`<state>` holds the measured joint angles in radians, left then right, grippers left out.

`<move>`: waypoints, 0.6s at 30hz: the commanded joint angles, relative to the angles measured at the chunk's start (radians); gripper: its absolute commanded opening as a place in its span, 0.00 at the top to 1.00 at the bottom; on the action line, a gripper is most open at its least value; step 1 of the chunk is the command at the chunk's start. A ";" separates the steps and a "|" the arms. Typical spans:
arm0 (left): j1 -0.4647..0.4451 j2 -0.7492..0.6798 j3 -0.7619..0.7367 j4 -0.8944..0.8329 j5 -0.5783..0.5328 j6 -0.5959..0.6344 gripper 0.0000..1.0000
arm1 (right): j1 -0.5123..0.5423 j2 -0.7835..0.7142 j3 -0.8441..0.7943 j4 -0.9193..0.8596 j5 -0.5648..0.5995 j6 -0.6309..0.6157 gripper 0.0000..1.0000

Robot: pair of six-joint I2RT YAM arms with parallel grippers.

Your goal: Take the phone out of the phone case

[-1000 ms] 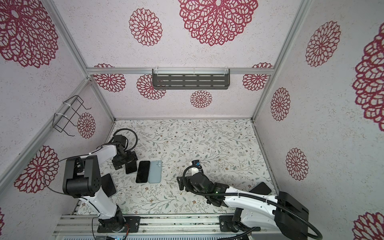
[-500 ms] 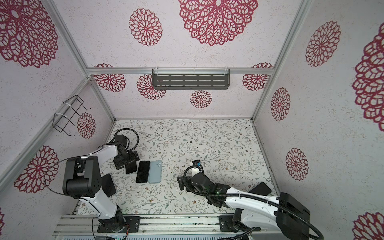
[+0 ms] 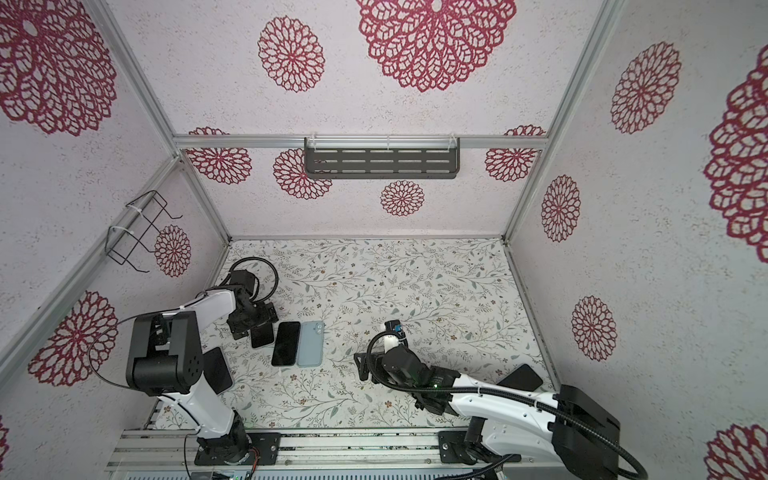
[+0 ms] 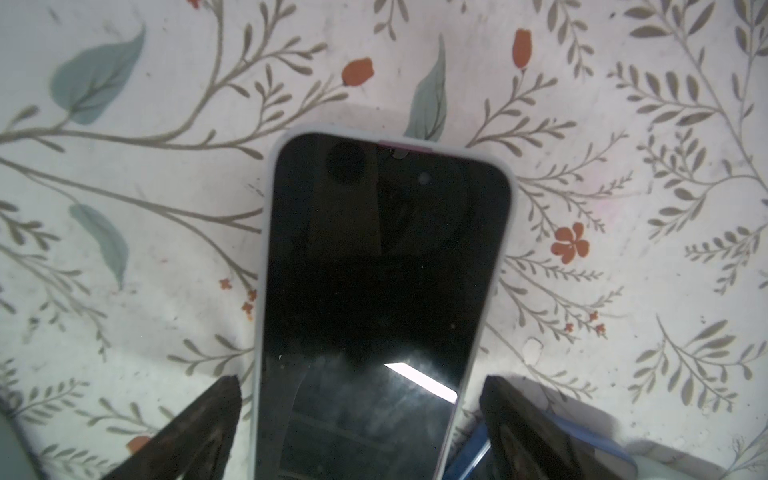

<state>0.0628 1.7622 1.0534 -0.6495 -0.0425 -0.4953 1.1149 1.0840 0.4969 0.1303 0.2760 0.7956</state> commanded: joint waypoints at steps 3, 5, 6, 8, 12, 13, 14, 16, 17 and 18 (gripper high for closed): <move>0.015 0.027 0.017 -0.010 0.010 0.013 0.15 | -0.006 -0.020 -0.005 0.007 0.010 -0.006 0.01; 0.015 0.030 0.022 -0.015 0.011 0.012 0.16 | -0.006 -0.021 -0.004 0.007 0.011 -0.007 0.01; 0.016 0.034 0.025 -0.019 0.013 0.013 0.16 | -0.006 -0.023 -0.004 0.006 0.011 -0.007 0.01; 0.018 0.043 0.035 -0.030 0.015 0.011 0.17 | -0.006 -0.022 -0.004 0.003 0.011 -0.009 0.01; 0.029 0.077 0.057 -0.059 0.034 0.009 0.25 | -0.007 -0.027 0.000 0.000 0.014 -0.010 0.01; 0.034 0.091 0.070 -0.078 0.043 0.010 0.28 | -0.007 -0.032 0.000 -0.006 0.013 -0.010 0.01; 0.034 0.099 0.074 -0.086 0.044 0.012 0.29 | -0.007 -0.034 0.000 -0.008 0.015 -0.010 0.01; 0.035 0.105 0.078 -0.093 0.046 0.011 0.31 | -0.009 -0.042 -0.001 -0.014 0.018 -0.012 0.01; 0.035 0.105 0.079 -0.094 0.047 0.010 0.30 | -0.009 -0.044 -0.001 -0.016 0.018 -0.011 0.01; 0.035 0.107 0.081 -0.095 0.046 0.009 0.30 | -0.010 -0.045 -0.001 -0.017 0.019 -0.014 0.01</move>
<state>0.0887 1.8179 1.1313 -0.7418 -0.0006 -0.4801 1.1126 1.0737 0.4969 0.1230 0.2768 0.7956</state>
